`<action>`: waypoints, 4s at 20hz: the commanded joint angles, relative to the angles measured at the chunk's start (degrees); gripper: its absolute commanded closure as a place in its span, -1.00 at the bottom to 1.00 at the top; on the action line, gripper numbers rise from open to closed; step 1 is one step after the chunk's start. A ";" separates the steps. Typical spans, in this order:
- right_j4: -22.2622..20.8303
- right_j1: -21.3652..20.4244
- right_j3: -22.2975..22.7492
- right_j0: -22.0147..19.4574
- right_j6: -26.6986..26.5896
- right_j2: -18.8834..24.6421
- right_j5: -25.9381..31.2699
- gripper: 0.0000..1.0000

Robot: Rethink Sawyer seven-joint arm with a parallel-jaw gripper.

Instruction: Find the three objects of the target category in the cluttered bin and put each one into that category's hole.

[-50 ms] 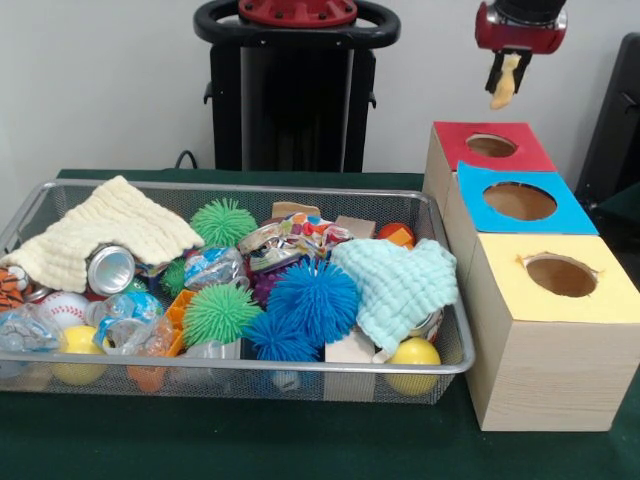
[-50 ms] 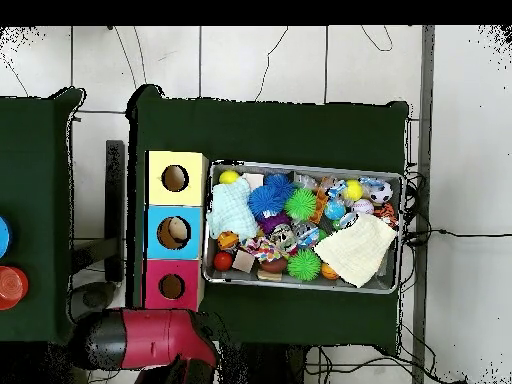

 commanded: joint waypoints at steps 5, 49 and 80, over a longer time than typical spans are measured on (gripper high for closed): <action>2.00 6.34 -6.56 0.23 15.12 -1.45 -7.08 1.00; 0.51 16.58 -5.63 -4.78 10.31 1.15 -25.16 1.00; 1.43 16.20 -4.07 -5.54 10.28 1.52 -23.91 -1.00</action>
